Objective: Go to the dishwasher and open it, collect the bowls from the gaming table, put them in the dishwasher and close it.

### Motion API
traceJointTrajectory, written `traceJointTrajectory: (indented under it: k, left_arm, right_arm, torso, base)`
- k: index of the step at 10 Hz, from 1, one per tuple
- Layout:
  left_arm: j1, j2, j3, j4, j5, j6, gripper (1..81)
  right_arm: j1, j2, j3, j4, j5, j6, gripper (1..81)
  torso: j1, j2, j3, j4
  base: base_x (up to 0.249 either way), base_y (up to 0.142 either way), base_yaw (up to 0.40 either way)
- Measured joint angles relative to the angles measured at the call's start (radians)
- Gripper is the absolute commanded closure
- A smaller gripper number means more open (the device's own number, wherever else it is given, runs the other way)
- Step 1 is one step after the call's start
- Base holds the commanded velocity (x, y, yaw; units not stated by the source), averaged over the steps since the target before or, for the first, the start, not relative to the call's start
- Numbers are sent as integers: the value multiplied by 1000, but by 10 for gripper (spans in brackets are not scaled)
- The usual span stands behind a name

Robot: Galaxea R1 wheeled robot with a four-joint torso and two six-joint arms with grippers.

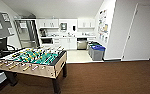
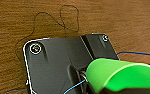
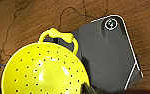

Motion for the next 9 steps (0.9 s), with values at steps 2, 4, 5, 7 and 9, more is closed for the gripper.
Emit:
traceJointTrajectory:
  k: [2,4,5,7,9]
  left_arm:
    - [3,0,0,0,0,0,811]
    - [0,0,0,0,0,0,811]
    - [0,0,0,0,0,0,811]
    - [0,3,0,0,0,0,811]
    - [0,9,0,0,0,0,811]
  right_arm:
    - [-4,1,0,0,-2,0,811]
    - [0,1,0,0,0,0,811]
    - [-1,1,0,0,0,0,811]
    - [-1,1,0,0,0,0,811]
    - [-1,1,0,0,0,0,811]
  torso:
    - [0,0,0,0]
    - [0,0,0,0]
    - [0,0,0,0]
    - [0,0,0,0]
    - [0,0,0,0]
  base:
    - [126,0,0]
    - [136,0,0]
    - [137,0,0]
    - [137,0,0]
    - [137,0,0]
